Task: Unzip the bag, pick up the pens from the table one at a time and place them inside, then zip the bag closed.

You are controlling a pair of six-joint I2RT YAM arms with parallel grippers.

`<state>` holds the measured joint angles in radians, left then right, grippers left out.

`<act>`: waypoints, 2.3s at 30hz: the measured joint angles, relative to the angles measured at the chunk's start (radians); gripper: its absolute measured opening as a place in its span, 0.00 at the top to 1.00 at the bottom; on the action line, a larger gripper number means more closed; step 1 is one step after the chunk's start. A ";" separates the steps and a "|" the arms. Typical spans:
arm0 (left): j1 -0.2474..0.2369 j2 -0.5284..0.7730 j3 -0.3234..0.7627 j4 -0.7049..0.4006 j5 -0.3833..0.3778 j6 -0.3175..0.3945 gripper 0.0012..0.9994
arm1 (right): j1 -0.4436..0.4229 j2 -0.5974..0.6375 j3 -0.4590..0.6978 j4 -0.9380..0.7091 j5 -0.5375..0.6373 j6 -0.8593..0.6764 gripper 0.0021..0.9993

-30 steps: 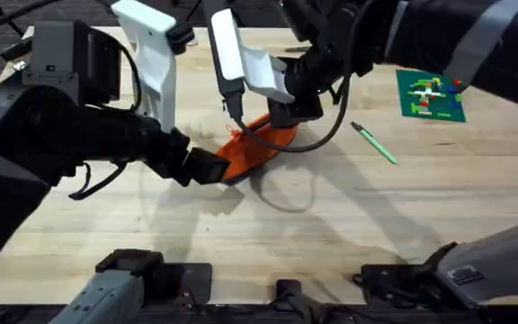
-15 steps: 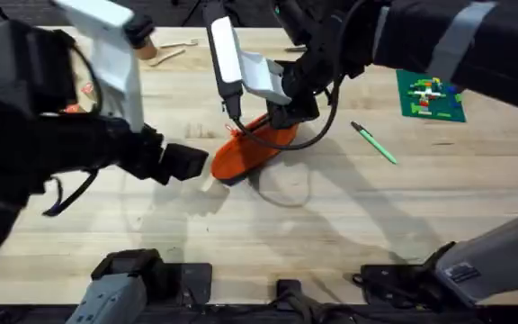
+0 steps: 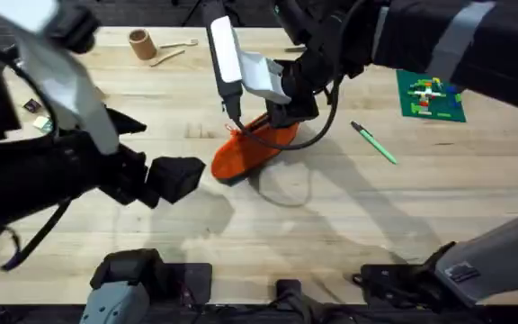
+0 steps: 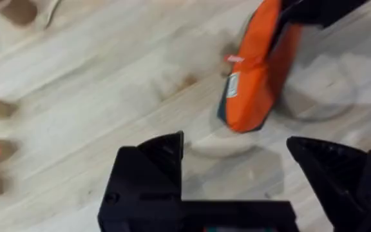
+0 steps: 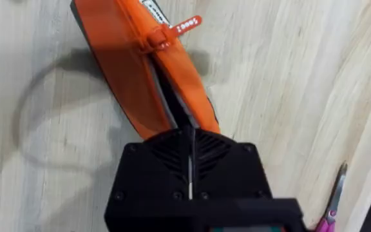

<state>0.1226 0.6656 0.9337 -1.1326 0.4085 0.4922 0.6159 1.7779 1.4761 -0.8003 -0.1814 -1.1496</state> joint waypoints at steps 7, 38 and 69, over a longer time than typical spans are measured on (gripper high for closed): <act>0.000 -0.011 0.027 -0.110 0.105 0.015 0.01 | 0.000 0.001 0.000 0.011 0.000 0.000 0.97; 0.000 -0.011 0.027 -0.151 0.243 0.149 0.01 | -0.002 0.108 0.013 0.022 -0.046 0.000 0.97; 0.000 -0.011 0.027 -0.150 0.242 0.149 0.01 | -0.006 0.108 0.013 0.022 -0.100 -0.004 0.00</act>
<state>0.1223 0.6544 0.9611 -1.2828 0.6506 0.6410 0.6102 1.8862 1.4887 -0.7785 -0.2817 -1.1531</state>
